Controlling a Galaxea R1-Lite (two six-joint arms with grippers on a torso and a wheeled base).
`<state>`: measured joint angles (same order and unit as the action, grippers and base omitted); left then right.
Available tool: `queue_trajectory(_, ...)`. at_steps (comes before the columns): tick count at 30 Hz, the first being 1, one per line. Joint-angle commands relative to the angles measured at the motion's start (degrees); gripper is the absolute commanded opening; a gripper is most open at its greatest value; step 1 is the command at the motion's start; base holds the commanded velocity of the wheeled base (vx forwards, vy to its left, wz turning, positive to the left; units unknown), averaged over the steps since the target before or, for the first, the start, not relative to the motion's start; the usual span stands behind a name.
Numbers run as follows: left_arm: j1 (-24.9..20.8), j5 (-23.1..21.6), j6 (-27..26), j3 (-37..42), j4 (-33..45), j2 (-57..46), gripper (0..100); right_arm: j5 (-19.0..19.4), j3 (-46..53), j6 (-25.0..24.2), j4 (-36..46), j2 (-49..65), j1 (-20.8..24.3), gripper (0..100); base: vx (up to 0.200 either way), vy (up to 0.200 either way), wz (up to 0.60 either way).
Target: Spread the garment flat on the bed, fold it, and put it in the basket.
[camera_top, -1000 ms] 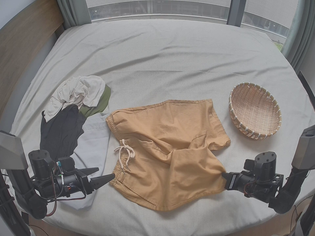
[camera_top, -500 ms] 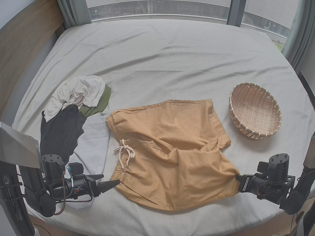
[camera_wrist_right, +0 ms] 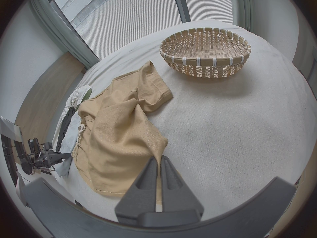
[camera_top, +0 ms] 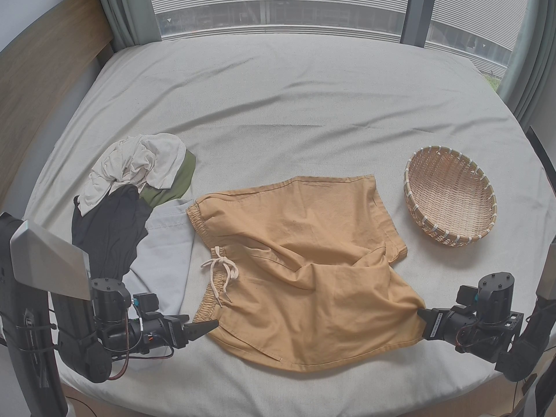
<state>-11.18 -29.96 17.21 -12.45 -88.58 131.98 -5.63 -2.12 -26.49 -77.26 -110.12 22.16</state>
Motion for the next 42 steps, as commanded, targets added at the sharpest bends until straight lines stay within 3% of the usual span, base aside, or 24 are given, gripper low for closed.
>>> queue_trajectory(1,-1.0,0.1,1.1,-2.1,0.0,2.1,100,0.0,0.5,0.0,-0.5,-0.4,0.2,0,0.0,0.0,0.0)
queue_trajectory(2,-1.0,0.1,1.4,-2.7,0.0,2.5,0,0.0,0.5,-0.1,-0.5,-0.4,0.2,0,0.0,0.0,0.0)
queue_trajectory(12,-0.7,2.9,1.2,-5.3,0.0,5.7,0,0.1,0.9,-0.3,-0.5,-0.4,0.1,0,0.0,0.0,0.0)
queue_trajectory(19,4.4,2.1,1.6,1.5,0.2,-6.3,0,0.1,2.1,0.4,0.1,-0.7,0.1,0,0.0,0.0,0.0)
queue_trajectory(25,4.9,2.1,1.0,6.9,0.2,-11.2,0,-0.2,2.1,1.5,-0.2,-7.3,1.8,0,0.0,0.0,0.0)
queue_trajectory(31,4.8,2.1,0.0,11.0,0.2,-12.6,0,-3.1,2.1,1.5,-0.6,-13.1,5.7,0,0.0,0.0,0.0)
queue_trajectory(42,5.5,2.0,-2.6,12.4,0.2,-10.7,0,-3.6,2.1,1.4,-1.4,-14.3,6.8,0,0.0,0.0,0.0)
